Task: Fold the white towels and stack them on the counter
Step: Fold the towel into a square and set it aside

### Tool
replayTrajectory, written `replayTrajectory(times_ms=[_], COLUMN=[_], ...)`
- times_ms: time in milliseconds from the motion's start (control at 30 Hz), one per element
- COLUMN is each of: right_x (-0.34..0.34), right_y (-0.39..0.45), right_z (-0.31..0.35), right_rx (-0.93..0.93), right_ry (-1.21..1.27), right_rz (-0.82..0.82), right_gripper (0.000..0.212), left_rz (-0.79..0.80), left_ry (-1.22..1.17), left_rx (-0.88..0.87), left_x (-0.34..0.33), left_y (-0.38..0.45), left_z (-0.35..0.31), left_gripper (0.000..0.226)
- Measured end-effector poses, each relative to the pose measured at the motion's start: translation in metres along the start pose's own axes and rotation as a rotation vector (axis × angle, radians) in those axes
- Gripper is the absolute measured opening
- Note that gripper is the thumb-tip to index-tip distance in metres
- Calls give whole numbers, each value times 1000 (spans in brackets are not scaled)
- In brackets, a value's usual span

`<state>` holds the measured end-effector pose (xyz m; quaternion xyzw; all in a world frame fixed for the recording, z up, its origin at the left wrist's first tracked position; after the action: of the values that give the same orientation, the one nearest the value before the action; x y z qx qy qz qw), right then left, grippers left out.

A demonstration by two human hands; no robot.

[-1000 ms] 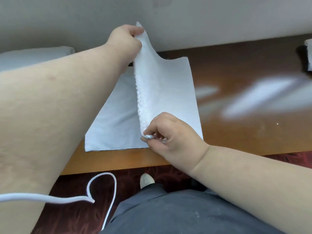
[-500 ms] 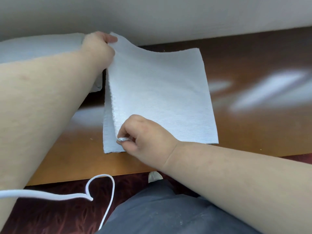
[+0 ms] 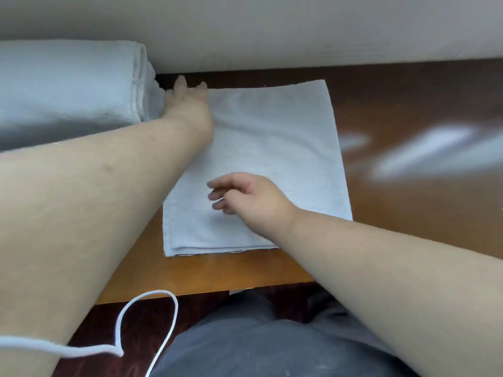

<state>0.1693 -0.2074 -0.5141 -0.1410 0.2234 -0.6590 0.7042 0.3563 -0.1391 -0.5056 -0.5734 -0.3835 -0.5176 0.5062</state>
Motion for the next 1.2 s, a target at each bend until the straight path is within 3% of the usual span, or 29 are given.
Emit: replayTrajectory(times_ms=[33,100,167,333,467,700,867,1067,1200], right_x=[31,84,122,168,186,260,300,294,273], right_y=[4,12,26,69,75,32,-31,-95,-116], right_z=[12,41,63,68,42,30,10,-38,-55], right_rx=[74,224,270,201,87,-18,-104,-142,-61], right_ry=[33,-226,-549,-1047,-1300,-1303,-1247,-1118,-1132], right_rz=[-173,-414,-469,-177,55,-111,-244,-252,-148], right_gripper=[29,21,27,46,56,61,49,62,63], left_rz=[-16,34,156,289,334,321,315,303,310], left_ry=[-38,-131,-220,-203,-174,53,199,198,126], left_rx=[-19,-100,-132,-248,-198,-137,-198,-204,-186], left_x=[0,-15,-31,-63,-72,-59,-50,-57,-73], left_y=[-9,-34,-65,-136,-154,-145,-138,-157,-188], left_z=[-6,-29,-48,-95,-117,-145,-172,-162,-138], left_gripper=[57,47,28,23,37,45,46,86,92])
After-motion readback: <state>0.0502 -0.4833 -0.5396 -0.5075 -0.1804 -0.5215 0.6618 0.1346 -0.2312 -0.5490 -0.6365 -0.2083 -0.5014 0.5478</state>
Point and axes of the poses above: each hand's wrist, its own y-axis towards the middle knuckle, its own x-axis out of the back of the hand, z = x × y, the point moved 8 cm from there along y, towards the middle knuckle, and after that the axes turned 12 degrees about y, right-handed, at the moved point
